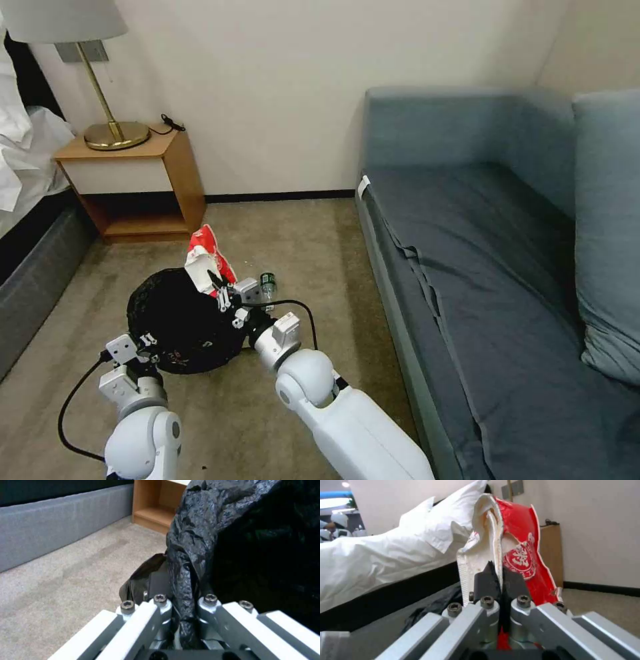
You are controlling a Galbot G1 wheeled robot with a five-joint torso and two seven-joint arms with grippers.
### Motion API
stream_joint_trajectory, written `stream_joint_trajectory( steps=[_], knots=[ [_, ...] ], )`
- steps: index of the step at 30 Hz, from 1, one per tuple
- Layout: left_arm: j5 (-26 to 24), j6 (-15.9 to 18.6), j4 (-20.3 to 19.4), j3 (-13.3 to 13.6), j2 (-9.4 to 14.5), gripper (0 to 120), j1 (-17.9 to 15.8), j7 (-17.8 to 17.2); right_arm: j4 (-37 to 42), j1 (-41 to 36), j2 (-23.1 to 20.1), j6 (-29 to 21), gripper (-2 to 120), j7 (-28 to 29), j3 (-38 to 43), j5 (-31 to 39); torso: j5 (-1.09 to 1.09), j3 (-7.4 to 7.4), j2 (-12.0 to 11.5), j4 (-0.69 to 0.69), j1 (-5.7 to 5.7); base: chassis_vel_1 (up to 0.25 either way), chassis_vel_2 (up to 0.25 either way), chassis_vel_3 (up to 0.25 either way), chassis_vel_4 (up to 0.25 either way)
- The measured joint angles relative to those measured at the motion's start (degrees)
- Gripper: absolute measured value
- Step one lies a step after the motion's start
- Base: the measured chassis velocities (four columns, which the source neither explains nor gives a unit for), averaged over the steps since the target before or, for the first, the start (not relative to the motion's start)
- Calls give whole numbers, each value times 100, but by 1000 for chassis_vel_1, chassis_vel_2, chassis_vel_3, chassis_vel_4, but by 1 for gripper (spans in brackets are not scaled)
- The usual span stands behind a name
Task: Pick up the trash bin, then pick up the garbage on the floor and place it into the trash bin.
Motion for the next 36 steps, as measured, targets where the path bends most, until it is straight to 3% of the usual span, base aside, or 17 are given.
stream_joint_trajectory(
  steps=[36],
  knots=[
    [82, -1, -19, 97, 0, 4, 22, -26, -623, 87, -7, 148, 0, 5, -669, -298, 0, 0, 0, 0, 0, 0, 0, 0, 0]
  ],
)
